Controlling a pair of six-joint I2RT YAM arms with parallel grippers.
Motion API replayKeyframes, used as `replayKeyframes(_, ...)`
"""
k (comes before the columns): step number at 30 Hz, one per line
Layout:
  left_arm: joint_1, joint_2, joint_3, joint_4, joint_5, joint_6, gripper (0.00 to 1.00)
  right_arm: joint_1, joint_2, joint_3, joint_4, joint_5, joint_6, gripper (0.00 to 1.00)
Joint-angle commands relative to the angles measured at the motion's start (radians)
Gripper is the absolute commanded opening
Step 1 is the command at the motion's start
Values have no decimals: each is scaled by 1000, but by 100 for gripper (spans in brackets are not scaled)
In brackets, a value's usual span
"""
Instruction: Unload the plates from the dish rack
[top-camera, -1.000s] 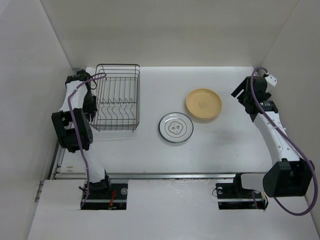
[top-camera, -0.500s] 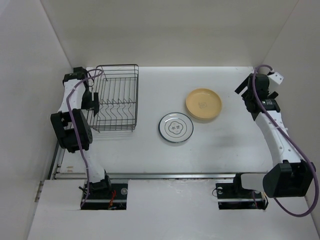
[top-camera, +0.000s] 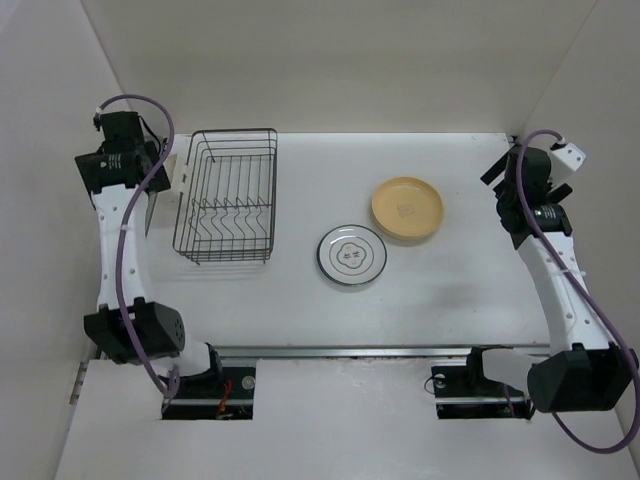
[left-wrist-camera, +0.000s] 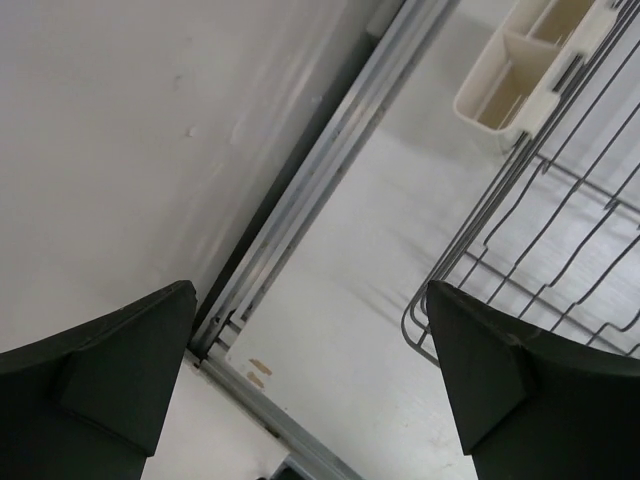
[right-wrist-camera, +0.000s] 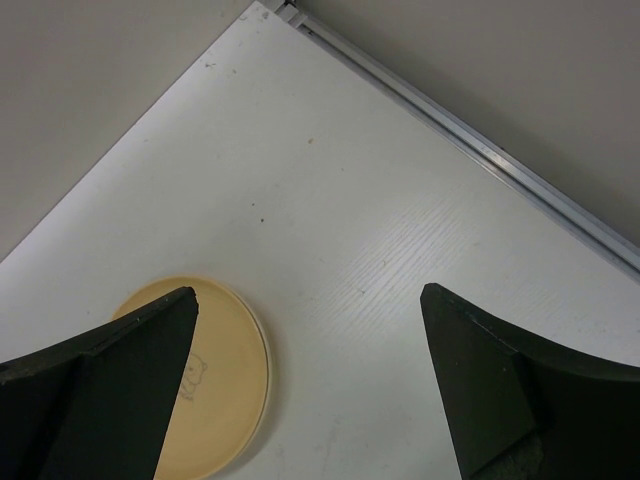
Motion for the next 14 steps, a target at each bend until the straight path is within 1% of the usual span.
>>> replayKeyframes(1,3,-64,-43,57,-28,-46,100,-5,-32,46,2,37,-11,99)
replayKeyframes(3,3,-100,-66,66,-28,-46,100,-5,-32,46,2,37,-11,99)
replayKeyframes(10,3,-121,-101,78,-15,-55,100,-5,-61,15,2,26,-20,99)
replayKeyframes(14,3,-141,-112,69,-15,-55,100,-5,-87,-29,43,5,-29,99)
